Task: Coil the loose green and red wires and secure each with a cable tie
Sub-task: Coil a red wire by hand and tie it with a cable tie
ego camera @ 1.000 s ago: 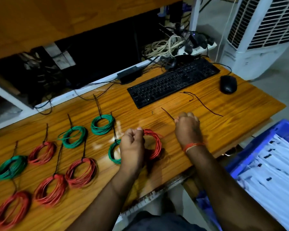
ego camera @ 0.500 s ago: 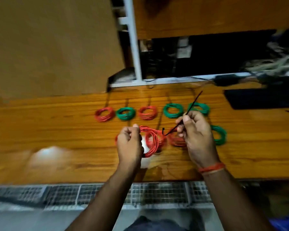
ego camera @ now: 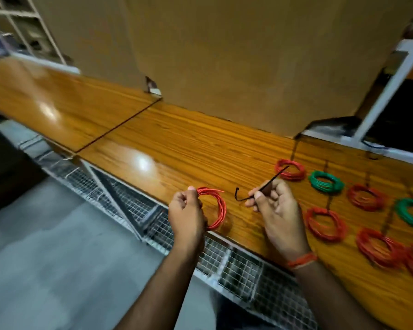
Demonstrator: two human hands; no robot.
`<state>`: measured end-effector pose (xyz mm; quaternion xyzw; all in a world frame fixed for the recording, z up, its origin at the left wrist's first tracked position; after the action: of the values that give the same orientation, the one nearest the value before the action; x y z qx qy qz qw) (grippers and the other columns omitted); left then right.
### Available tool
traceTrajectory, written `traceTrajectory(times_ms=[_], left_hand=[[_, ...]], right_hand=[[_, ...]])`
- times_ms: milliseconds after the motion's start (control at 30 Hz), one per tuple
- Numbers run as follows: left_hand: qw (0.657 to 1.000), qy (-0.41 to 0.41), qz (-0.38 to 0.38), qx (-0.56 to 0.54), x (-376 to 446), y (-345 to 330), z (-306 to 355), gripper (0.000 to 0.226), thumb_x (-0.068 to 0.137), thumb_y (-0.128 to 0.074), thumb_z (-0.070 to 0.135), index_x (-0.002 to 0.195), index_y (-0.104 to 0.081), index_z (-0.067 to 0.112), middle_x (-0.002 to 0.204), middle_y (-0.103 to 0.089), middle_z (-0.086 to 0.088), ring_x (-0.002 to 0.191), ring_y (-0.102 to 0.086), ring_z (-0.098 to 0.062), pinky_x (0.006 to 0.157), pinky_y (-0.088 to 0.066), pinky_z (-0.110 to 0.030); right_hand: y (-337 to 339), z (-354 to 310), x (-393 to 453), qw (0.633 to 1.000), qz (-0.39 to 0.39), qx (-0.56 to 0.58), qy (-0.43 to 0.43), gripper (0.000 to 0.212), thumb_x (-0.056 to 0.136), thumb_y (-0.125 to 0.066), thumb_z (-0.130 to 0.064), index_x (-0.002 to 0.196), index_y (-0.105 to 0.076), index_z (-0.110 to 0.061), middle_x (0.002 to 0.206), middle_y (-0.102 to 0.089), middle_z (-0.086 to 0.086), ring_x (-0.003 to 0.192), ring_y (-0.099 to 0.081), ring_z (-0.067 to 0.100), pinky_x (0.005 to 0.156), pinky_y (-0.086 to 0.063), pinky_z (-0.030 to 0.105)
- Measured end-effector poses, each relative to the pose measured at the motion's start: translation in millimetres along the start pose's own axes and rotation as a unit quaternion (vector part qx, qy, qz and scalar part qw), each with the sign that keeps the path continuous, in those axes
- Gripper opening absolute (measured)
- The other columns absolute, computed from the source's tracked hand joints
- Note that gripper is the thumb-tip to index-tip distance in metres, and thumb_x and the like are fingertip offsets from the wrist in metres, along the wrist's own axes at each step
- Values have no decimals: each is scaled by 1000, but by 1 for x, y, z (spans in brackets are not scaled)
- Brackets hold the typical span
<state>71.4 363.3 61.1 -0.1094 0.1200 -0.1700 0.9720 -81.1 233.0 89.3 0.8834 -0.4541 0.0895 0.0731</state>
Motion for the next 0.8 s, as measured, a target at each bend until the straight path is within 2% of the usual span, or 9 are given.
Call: traceTrajectory(times_ms=[167, 333, 500, 567, 633, 700, 733, 800], left_hand=[[1000, 5, 21, 16, 52, 21, 10, 31, 108, -48, 21, 79, -41, 17, 56, -39, 7, 40, -30, -5, 38, -26, -23], [998, 8, 31, 58, 126, 20, 13, 29, 108, -50, 23, 80, -43, 18, 50, -41, 11, 39, -32, -6, 41, -26, -22], [995, -5, 37, 94, 209, 2, 10, 27, 106, -53, 23, 79, -49, 17, 50, -45, 8, 44, -36, -12, 48, -29, -27], [997, -3, 16, 75, 234, -14, 11, 30, 103, -56, 25, 74, -51, 23, 49, -42, 7, 44, -34, -14, 49, -27, -26], [998, 13, -17, 62, 250, -30, 9, 30, 101, -56, 26, 71, -51, 26, 50, -38, 5, 40, -32, -12, 45, -28, -23], [997, 44, -39, 42, 256, -43, 7, 27, 104, -53, 14, 78, -48, 19, 48, -36, 5, 34, -33, -7, 38, -28, -17], [997, 60, -50, 28, 259, -48, 6, 27, 104, -51, 9, 78, -46, 16, 47, -36, 6, 32, -32, -6, 36, -27, -16], [993, 96, -67, -4, 267, -55, 0, 31, 102, -50, 4, 75, -43, 17, 47, -34, 6, 34, -28, -5, 36, -23, -14]], right_hand=[[-55, 21, 48, 999, 9, 21, -36, 14, 99, -57, 4, 101, -55, -10, 95, -71, 10, 81, -74, 22, 69, -55, 23], [-94, 14, 101, 998, 9, 57, 4, 16, 98, -58, 6, 102, -52, -9, 89, -71, 11, 71, -72, 21, 62, -54, 23], [-138, 19, 146, 997, -56, 48, -4, 19, 94, -59, 12, 98, -54, -6, 83, -71, 11, 65, -72, 23, 55, -52, 23], [-154, 35, 165, 998, -64, 11, 1, 21, 93, -60, 11, 97, -56, -9, 84, -73, 8, 68, -74, 21, 58, -56, 28], [-163, 55, 179, 998, -57, -12, 0, 21, 93, -62, 9, 96, -59, -11, 88, -74, 4, 77, -77, 18, 68, -62, 40], [-165, 70, 187, 999, -34, -32, 24, 22, 92, -64, 7, 96, -63, -15, 93, -74, -1, 88, -77, 17, 76, -62, 47], [-164, 74, 190, 997, -15, -56, 56, 21, 91, -66, 4, 94, -64, -17, 95, -73, -3, 91, -75, 16, 78, -61, 47], [-161, 73, 192, 980, 28, -138, 142, 13, 88, -69, 0, 88, -67, -14, 98, -67, -2, 95, -68, 14, 79, -57, 39]])
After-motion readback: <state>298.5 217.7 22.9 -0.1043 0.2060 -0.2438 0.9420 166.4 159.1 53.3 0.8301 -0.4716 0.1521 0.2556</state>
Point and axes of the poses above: each hand's wrist, its own x-axis towards the middle knuckle, its own y-axis out of the back of the hand, z = x × y, the point moved 5 cm from there along x, towards the middle knuckle
